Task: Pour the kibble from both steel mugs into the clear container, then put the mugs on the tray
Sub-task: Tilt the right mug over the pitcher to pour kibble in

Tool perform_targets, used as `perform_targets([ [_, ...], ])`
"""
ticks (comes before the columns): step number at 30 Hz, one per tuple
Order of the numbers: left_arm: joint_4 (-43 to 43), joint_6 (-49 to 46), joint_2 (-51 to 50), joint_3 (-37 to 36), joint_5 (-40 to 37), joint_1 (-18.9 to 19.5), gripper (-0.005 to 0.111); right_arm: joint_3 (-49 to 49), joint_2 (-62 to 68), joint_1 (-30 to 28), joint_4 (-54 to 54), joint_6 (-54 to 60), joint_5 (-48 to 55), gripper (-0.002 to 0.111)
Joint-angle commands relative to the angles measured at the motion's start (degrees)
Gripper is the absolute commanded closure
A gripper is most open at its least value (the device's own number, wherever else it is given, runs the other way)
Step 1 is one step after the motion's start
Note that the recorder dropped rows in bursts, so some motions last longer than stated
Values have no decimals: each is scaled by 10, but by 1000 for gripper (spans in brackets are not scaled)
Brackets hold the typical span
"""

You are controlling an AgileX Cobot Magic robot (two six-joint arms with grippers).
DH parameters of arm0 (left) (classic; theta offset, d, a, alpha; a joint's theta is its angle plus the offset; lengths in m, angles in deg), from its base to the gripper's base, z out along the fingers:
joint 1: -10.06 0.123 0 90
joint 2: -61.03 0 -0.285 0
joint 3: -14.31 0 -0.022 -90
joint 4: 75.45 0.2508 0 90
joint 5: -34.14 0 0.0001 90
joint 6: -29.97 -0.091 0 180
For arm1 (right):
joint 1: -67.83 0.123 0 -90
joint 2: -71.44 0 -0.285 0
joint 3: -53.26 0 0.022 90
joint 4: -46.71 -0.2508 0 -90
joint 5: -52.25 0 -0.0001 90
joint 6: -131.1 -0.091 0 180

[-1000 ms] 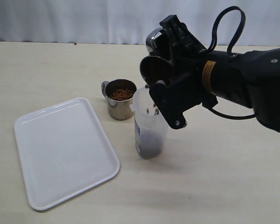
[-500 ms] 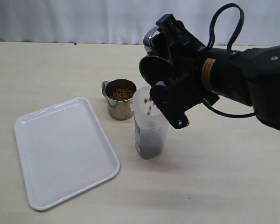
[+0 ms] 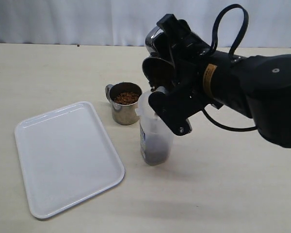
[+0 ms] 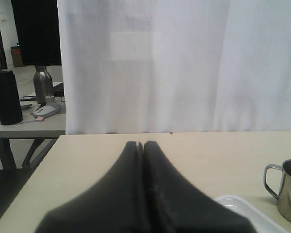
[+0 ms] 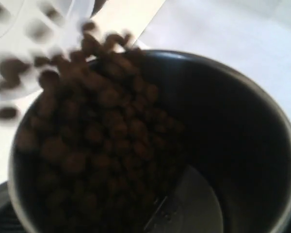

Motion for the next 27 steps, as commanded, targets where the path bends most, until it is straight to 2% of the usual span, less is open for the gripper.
perform_targets([
  [1,-1,0,1,-2,3,-4,107,-5,-1,11,5,13,18,103],
  [7,-1,0,1,-2,4,-4,107,-5,-1,34,5,23,63,103],
  [27,-1,0,1,-2,4,-4,107,-5,-1,34,5,50,89,103],
])
